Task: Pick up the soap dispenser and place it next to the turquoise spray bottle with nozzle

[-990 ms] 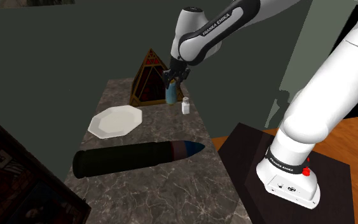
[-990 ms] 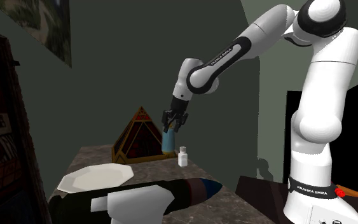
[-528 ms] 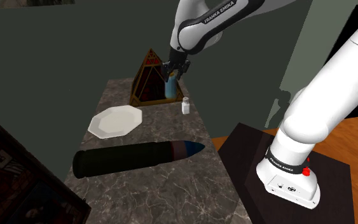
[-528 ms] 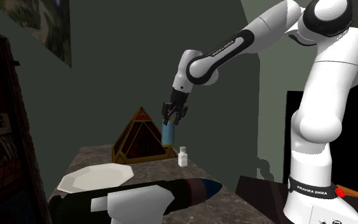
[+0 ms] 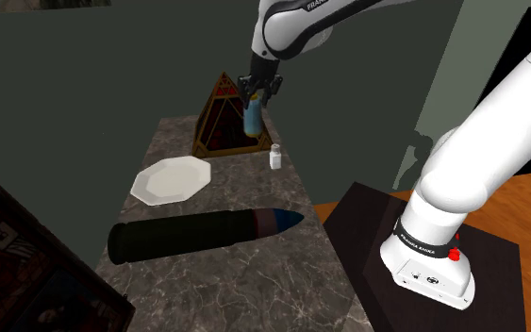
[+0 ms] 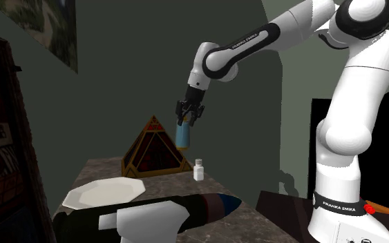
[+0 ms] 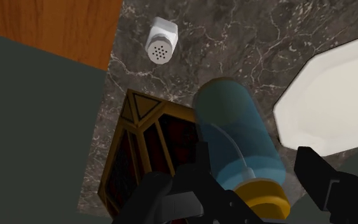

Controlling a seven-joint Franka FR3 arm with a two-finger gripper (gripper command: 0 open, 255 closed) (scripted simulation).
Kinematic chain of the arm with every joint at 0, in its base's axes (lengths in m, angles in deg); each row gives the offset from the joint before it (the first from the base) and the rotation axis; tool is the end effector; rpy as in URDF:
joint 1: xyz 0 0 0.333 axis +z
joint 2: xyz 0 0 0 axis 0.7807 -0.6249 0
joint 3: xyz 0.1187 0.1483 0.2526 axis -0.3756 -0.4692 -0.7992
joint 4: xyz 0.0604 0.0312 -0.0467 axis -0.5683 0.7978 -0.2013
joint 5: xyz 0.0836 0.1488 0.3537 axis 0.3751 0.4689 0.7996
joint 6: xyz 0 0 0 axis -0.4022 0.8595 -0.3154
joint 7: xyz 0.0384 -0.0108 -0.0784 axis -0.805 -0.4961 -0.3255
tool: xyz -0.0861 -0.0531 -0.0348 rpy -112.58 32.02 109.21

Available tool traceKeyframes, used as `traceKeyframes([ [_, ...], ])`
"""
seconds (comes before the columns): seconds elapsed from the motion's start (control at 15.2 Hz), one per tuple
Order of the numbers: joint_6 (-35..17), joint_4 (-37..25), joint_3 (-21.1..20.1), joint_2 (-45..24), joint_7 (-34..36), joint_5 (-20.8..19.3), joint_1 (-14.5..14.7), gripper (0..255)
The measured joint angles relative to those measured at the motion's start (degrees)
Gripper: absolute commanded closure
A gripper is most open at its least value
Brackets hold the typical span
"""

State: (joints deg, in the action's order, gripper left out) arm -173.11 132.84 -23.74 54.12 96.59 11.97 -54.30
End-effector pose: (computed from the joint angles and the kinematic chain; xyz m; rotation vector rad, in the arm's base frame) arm 0.4867 0.0121 0.4971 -3.0041 0.5273 -0.5368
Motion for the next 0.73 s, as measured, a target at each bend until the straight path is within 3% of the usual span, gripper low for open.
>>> traceKeyframes([
  [0.73,8.7,-6.9,0.2,1.7,-0.3,0.2,0.0,255],
])
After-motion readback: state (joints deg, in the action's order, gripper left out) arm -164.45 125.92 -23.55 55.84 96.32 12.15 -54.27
